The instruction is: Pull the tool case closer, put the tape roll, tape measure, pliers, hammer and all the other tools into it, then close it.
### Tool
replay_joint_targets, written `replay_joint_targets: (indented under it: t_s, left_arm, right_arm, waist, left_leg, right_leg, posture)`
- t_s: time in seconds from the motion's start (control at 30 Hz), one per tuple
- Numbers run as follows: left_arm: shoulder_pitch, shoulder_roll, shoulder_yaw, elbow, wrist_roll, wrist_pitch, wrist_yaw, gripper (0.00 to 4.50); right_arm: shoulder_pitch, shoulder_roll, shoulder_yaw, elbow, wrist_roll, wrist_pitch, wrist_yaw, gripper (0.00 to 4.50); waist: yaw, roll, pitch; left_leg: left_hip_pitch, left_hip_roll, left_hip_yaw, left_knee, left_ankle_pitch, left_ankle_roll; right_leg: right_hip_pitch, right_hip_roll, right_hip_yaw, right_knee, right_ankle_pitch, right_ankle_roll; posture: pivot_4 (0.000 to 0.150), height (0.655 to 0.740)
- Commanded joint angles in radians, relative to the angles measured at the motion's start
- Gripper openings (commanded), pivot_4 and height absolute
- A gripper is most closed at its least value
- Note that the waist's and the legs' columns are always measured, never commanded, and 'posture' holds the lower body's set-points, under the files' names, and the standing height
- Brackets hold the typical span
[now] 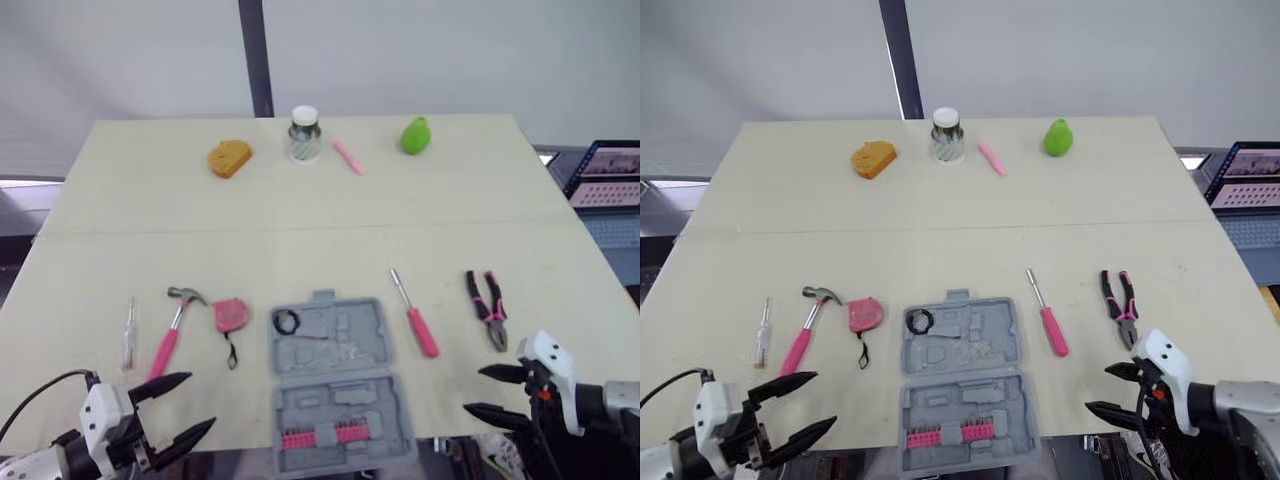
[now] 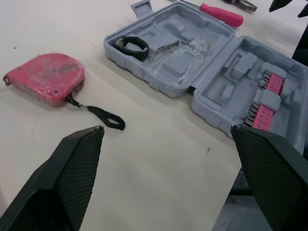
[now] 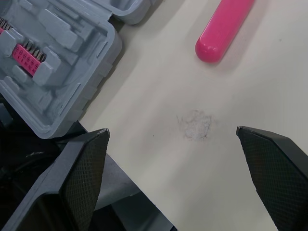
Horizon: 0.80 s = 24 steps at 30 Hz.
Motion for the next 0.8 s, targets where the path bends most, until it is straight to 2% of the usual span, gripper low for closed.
replay_joint_targets:
  t_s: [0.03,0.8]
  left_arm:
    - [0.021,0.0,0.019,-0.013,0.003,-0.022,-0.005,4.5]
    - [-0.015,0.009,-0.009,-0.148,-0.009,0.083,0.067,4.5]
  right_arm:
    - [0.025,-0.009,-0.03,-0.031,0.008,-0.021,0.007,4.47]
    - [0.033,0.011,-0.044,-0.029,0.023,-0.054,-0.004,4.47]
  waist:
    - [0.004,0.0,0.0]
    - [0.022,0.0,0.0]
  left_leg:
    - [0.0,0.0,-0.001,0.0,0.0,0.0]
    - [0.001,-0.001,-0.001,0.0,0.0,0.0]
  right_leg:
    - [0.0,0.0,0.0,0.0,0.0,0.0]
    - [0.002,0.0,-0.001,-0.001,0.0,0.0]
  posture:
    - [0.15,0.695]
    - [0.15,0.695]
